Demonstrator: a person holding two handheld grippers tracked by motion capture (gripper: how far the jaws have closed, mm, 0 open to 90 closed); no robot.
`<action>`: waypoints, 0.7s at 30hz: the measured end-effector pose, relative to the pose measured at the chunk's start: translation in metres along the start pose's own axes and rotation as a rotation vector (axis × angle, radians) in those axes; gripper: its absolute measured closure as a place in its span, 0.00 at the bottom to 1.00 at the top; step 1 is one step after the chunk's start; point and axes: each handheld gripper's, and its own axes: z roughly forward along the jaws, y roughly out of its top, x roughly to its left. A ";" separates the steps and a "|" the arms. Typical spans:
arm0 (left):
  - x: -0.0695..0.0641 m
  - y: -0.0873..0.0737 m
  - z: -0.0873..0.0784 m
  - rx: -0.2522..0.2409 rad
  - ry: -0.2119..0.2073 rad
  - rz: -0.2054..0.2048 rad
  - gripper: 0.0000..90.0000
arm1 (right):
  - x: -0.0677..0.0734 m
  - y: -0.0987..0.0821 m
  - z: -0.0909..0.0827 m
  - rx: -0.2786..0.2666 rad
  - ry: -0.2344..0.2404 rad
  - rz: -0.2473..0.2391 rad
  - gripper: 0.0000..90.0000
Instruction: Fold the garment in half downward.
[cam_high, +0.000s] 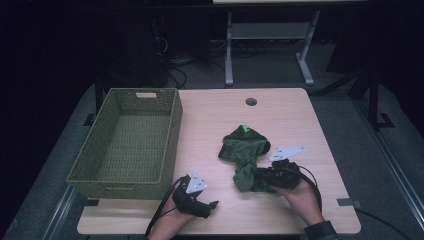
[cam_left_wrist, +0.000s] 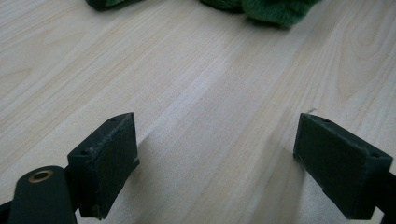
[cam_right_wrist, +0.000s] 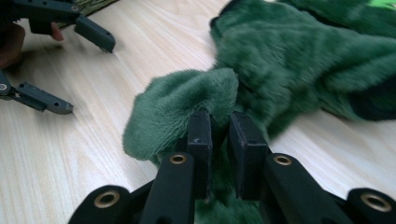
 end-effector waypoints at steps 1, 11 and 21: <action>0.000 0.000 0.000 0.000 -0.001 -0.004 0.14 | -0.001 -0.001 -0.002 -0.003 -0.004 0.010 0.88; 0.000 0.000 0.000 -0.003 0.001 -0.004 0.14 | 0.004 0.010 -0.026 -0.096 -0.025 -0.028 0.97; 0.000 0.000 0.000 0.000 0.001 -0.007 0.14 | -0.003 0.005 0.027 0.059 -0.026 -0.035 1.00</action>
